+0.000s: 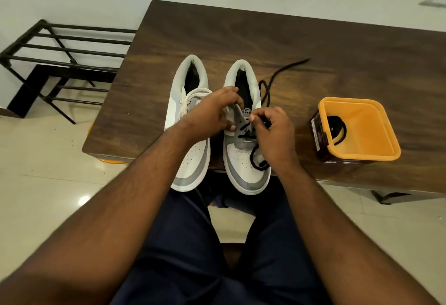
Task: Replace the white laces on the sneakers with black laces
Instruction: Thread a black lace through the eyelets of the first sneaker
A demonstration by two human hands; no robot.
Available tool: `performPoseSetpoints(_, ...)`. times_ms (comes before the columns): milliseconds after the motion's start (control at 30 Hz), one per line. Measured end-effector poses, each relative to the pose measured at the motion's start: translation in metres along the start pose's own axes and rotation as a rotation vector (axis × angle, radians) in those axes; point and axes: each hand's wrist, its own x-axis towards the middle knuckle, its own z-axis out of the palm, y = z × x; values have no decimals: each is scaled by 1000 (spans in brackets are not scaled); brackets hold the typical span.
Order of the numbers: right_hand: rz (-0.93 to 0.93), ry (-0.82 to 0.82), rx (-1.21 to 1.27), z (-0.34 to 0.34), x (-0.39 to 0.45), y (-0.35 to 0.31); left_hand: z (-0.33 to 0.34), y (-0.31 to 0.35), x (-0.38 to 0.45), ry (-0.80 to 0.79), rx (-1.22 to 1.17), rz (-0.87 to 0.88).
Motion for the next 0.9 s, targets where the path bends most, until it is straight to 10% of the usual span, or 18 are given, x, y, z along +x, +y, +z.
performPoseSetpoints(167,-156,-52,-214,7,1,1,4,-4,-3,79,-57,41)
performPoseSetpoints(667,447,-382,345,2,30,-5,12,-5,-9,234,-71,101)
performPoseSetpoints(900,440,-250,286,13,22,-5,25,-18,-16,317,70,210)
